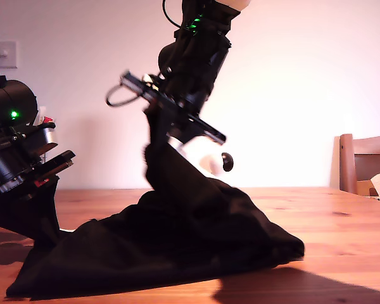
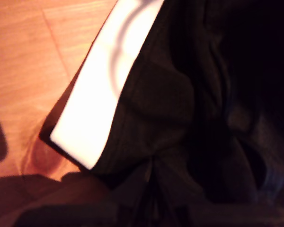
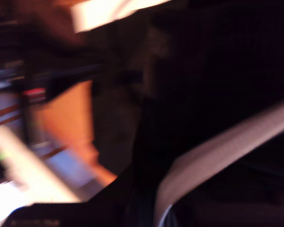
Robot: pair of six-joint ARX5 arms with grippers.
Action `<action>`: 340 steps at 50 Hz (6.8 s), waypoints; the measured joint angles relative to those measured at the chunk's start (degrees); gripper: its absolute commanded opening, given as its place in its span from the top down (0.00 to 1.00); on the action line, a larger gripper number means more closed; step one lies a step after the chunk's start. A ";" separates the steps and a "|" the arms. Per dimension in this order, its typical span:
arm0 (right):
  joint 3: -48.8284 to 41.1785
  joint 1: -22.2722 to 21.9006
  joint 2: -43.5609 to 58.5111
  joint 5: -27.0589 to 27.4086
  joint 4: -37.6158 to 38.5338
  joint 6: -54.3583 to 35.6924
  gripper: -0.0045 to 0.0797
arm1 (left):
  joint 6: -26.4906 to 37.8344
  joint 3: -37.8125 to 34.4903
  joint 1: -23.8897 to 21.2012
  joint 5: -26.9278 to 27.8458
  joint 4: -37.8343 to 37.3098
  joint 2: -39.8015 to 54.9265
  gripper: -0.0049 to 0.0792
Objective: Fold the shorts in front of you. After folding it, place it to the left side.
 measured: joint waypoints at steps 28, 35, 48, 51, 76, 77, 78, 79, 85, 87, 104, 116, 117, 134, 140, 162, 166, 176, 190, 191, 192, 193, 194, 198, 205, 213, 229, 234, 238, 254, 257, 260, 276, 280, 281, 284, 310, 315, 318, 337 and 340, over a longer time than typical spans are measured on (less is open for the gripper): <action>10.38 3.72 -0.04 -12.55 4.57 7.04 0.96 | 0.00 0.00 -0.04 0.74 0.04 0.04 0.97; 9.94 4.68 -0.02 -11.69 4.83 7.13 0.96 | 0.00 0.00 -0.24 1.55 0.04 0.17 0.97; 9.94 4.90 -0.02 -9.07 5.75 7.06 0.96 | -0.61 -0.02 -0.04 9.01 -0.74 0.55 0.97; 9.94 4.83 -0.02 -8.72 5.77 6.69 0.96 | -1.31 -0.02 0.48 11.76 -0.81 0.50 0.97; 9.94 4.57 -0.02 -7.28 5.79 5.49 0.96 | -1.68 -0.04 10.75 18.05 -6.62 -5.46 0.96; 9.94 4.57 -0.02 -7.28 5.79 5.49 0.96 | -1.68 -0.04 11.45 17.90 -6.73 -5.97 0.96; 9.94 4.57 -0.02 -7.28 5.81 5.49 0.96 | -1.68 -0.04 12.13 17.57 -6.80 -6.54 0.96; 9.94 4.57 -0.02 -7.28 5.84 5.49 0.96 | -1.68 -0.07 12.72 17.11 -6.84 -7.06 0.96; 9.94 4.57 -0.02 -7.28 6.23 5.46 0.96 | -2.82 -0.07 17.11 13.33 -7.08 -12.11 0.96; 9.94 4.57 0.00 -7.28 6.51 5.49 0.96 | -3.02 -0.07 18.27 12.13 -6.97 -13.94 0.96; 9.94 6.43 7.98 -7.34 9.81 5.79 0.96 | -4.68 -0.07 20.59 8.74 -3.43 -24.52 0.96; 9.75 8.70 14.03 -7.32 11.80 6.32 0.96 | -4.76 -0.07 20.46 8.59 -4.17 -24.50 0.96; 9.75 8.76 14.03 -7.30 11.91 6.29 0.96 | -4.85 -0.07 20.46 8.70 -4.17 -24.50 0.96; 9.77 9.60 13.99 -14.23 16.11 13.44 0.53 | -5.46 -0.07 20.35 9.42 -4.07 -24.50 0.96; 9.81 9.68 13.99 -18.73 16.20 15.50 0.52 | -5.77 -0.07 20.35 9.42 -3.56 -24.50 0.96; 9.86 8.59 13.44 -26.64 16.59 16.48 0.52 | -6.10 -0.07 20.35 11.58 -3.45 -24.50 0.96; 9.86 7.61 12.68 -26.88 16.63 16.50 0.52 | -6.12 -0.07 20.33 12.00 -3.43 -24.50 0.96; 9.86 5.07 8.79 -21.64 17.53 18.32 0.32 | -6.12 -0.07 20.11 12.04 -3.43 -24.50 0.96; 10.29 5.29 7.23 -20.85 17.44 18.45 0.19 | -6.12 -0.07 18.75 12.04 -3.10 -24.50 0.96; 10.29 5.33 7.23 -20.90 17.40 18.69 0.19 | -6.12 -0.07 18.58 12.04 -3.02 -24.50 0.96; 10.29 5.40 7.23 -20.92 17.35 18.84 0.19 | -6.12 -0.07 18.43 12.04 -2.93 -24.50 0.96; 10.29 5.51 7.23 -20.98 17.27 19.19 0.19 | -6.10 -0.07 18.23 12.04 -2.80 -24.50 0.96; 10.29 5.66 7.23 -21.03 17.09 19.28 0.19 | -6.12 -0.07 18.05 12.02 -2.64 -24.50 0.96; 10.29 5.99 7.23 -20.81 16.33 19.23 0.19 | -6.12 -0.07 17.31 11.85 -2.16 -24.50 0.96; 10.29 6.40 7.23 -14.82 13.03 16.63 0.17 | -6.25 -0.07 17.03 10.99 -2.16 -24.50 0.96; 10.29 6.45 7.23 -13.29 9.31 14.73 0.15 | -6.25 -0.07 17.05 10.69 -0.85 -24.50 0.96; 10.29 6.69 7.23 -1.75 2.14 5.18 0.67 | -6.25 -0.07 17.05 10.49 -0.02 -24.50 0.96; 10.29 6.14 7.23 0.04 1.75 4.24 0.85 | -6.25 -0.07 17.05 10.51 -0.22 -24.50 0.96; 10.29 5.90 7.23 0.50 1.73 4.28 0.84 | -6.25 -0.07 17.00 10.49 -0.70 -24.50 0.96; 10.29 5.27 7.23 1.77 2.43 4.09 0.96 | -6.25 -0.07 17.00 10.51 -0.96 -24.50 0.96; 10.29 5.27 7.23 4.57 1.66 3.96 0.96 | -6.25 -0.07 17.00 10.49 -0.96 -24.50 0.96; 10.29 5.27 7.23 7.58 0.59 3.34 0.96 | -6.25 -0.07 17.00 10.49 -0.96 -24.50 0.96; 10.29 6.36 7.26 10.69 0.24 2.93 0.96 | -6.25 -0.07 17.00 10.51 -1.25 -24.50 0.96; 10.27 7.45 7.26 10.80 0.22 2.93 0.96 | -6.25 -0.07 17.00 10.51 -1.31 -24.50 0.96; 10.25 7.78 7.26 10.93 0.24 2.93 0.96 | -6.25 -0.07 17.00 10.51 -1.31 -24.50 0.96; 9.77 8.83 7.26 12.66 0.31 2.91 0.96 | -6.25 -0.07 17.00 10.49 -1.31 -24.50 0.96; 3.04 10.71 7.45 21.11 0.48 2.75 0.96 | -6.25 -0.07 17.00 10.49 -2.27 -24.50 0.96; 1.79 11.61 7.76 19.45 2.36 3.61 0.96 | -6.25 -0.07 17.00 10.49 -2.27 -24.50 0.96; 1.79 12.17 7.80 13.92 4.92 6.32 0.96 | -6.25 -0.07 17.00 10.49 -2.27 -24.50 0.96; 1.79 16.92 7.80 -12.68 14.58 13.31 0.96 | -7.56 3.56 19.74 12.13 -6.34 -24.50 0.96; 1.79 16.83 7.80 -14.67 14.84 13.33 0.96 | -7.58 5.86 19.74 12.68 -6.78 -24.50 0.96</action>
